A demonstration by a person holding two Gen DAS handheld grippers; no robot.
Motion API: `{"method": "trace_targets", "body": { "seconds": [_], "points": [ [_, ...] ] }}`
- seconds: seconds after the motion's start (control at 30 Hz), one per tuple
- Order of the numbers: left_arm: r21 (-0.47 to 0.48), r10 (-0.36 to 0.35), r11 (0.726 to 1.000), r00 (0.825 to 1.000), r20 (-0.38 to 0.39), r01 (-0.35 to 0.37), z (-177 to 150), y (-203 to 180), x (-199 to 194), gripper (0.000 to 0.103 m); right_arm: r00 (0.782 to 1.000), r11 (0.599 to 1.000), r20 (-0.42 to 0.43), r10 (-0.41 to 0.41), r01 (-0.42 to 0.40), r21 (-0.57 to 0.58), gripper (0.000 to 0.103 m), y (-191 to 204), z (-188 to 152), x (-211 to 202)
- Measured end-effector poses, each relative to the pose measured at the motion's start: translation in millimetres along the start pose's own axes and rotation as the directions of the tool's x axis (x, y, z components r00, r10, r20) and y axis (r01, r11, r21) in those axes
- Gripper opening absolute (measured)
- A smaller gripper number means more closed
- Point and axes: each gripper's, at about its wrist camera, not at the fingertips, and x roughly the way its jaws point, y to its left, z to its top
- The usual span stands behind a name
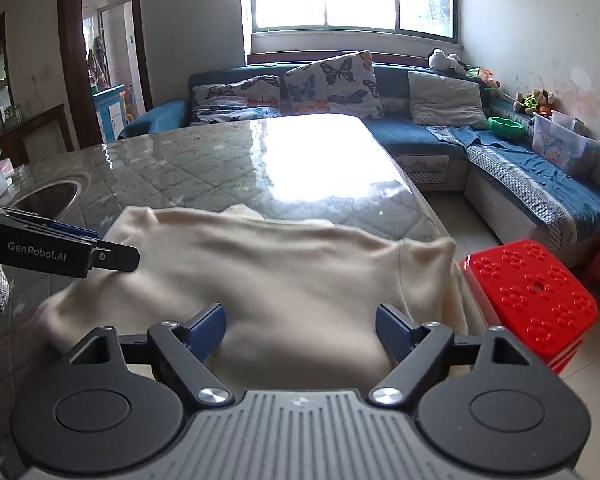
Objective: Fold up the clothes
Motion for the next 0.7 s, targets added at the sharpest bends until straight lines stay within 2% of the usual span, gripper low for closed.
{"method": "trace_targets", "body": {
  "seconds": [0.17,0.37,0.7],
  "points": [
    [-0.001,0.005,1.000,1.000,0.017,-0.005,-7.0,0.7,-9.3,0.067,1.000,1.000,0.013,-0.010,0.010,-0.011,0.093,6.2,-8.7,-13.0],
    [-0.005,0.003,1.000,1.000,0.019,-0.003,-16.6,4.6,-18.4,0.076,1.000,1.000,0.012,-0.021,0.021,-0.015,0.101,14.5,-15.2,-19.7],
    [-0.017,0.011,1.000,1.000,0.029,-0.011,-34.9,10.7,-34.2,0.087,0.999,0.999,0.012,-0.039,0.039,0.005,0.103,25.1,-19.7,-30.8]
  ]
}}
